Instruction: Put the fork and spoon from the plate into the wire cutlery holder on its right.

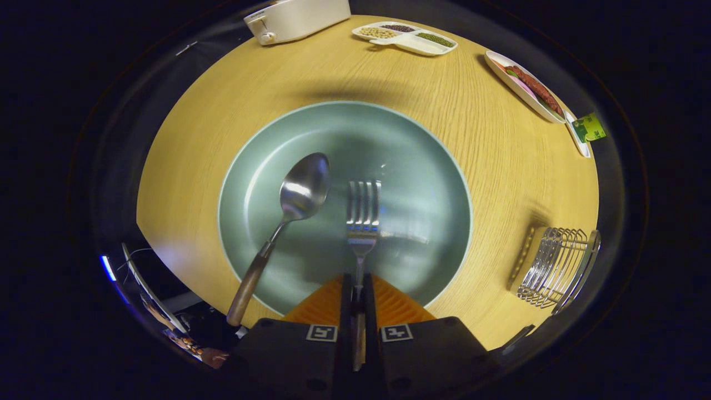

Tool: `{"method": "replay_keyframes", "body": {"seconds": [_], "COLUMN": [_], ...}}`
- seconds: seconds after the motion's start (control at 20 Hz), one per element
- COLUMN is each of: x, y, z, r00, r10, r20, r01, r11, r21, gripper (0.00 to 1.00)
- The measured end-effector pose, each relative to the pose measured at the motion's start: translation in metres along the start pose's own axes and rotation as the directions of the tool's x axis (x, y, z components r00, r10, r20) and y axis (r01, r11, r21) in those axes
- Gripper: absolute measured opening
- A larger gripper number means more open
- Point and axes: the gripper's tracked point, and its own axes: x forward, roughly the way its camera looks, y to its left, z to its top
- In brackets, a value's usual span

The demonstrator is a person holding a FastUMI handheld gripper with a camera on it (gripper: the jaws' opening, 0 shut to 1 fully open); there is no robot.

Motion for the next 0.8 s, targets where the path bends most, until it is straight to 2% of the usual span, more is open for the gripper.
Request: {"method": "replay_keyframes", "body": {"seconds": [0.15,0.4,0.8], "x": [-0.001,-0.014,-0.095], "y": [-0.001,-0.007,-0.029], "z": [0.001,0.008,0.014], "r00": [0.999,0.995,0.976], "r10": [0.039,0.098,0.186], "r20": [-0.01,0.024,0.112], "r01": [-0.038,-0.1,-0.203], "r11": [0.998,0.985,0.966], "r21": [0.043,0.14,0.159], "gripper": [0.07,0.06,0.06]}}
